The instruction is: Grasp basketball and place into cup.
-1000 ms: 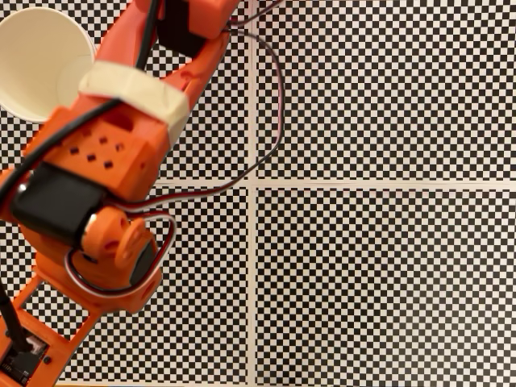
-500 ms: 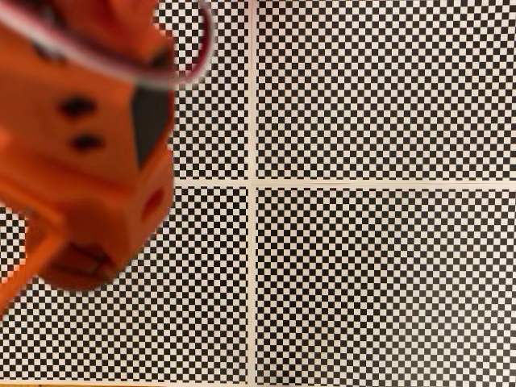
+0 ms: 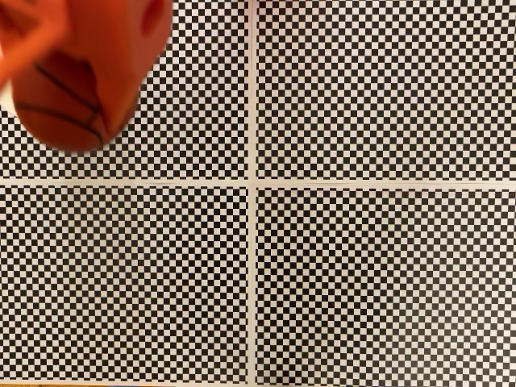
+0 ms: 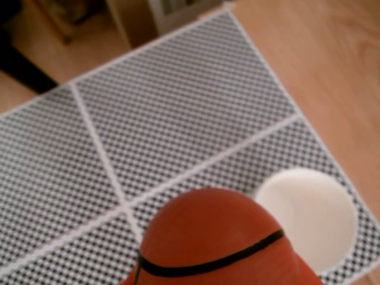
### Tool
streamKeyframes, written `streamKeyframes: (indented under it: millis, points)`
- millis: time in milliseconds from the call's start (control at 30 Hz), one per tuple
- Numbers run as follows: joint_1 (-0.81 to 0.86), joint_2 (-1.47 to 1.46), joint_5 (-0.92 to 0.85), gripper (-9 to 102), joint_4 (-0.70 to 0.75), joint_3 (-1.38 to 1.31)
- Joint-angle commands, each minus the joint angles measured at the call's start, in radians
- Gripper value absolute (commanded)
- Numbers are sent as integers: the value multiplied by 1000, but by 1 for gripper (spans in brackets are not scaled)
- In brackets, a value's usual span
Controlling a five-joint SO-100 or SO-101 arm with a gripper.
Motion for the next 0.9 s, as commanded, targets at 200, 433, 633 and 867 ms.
streamKeyframes:
  millis: [200, 433, 633, 867]
  points:
    - [133, 104, -29, 13, -35, 87]
    - [241, 229, -83, 14, -202, 325]
    - [299, 245, -103, 13, -287, 420]
    - [334, 230, -115, 14, -337, 448]
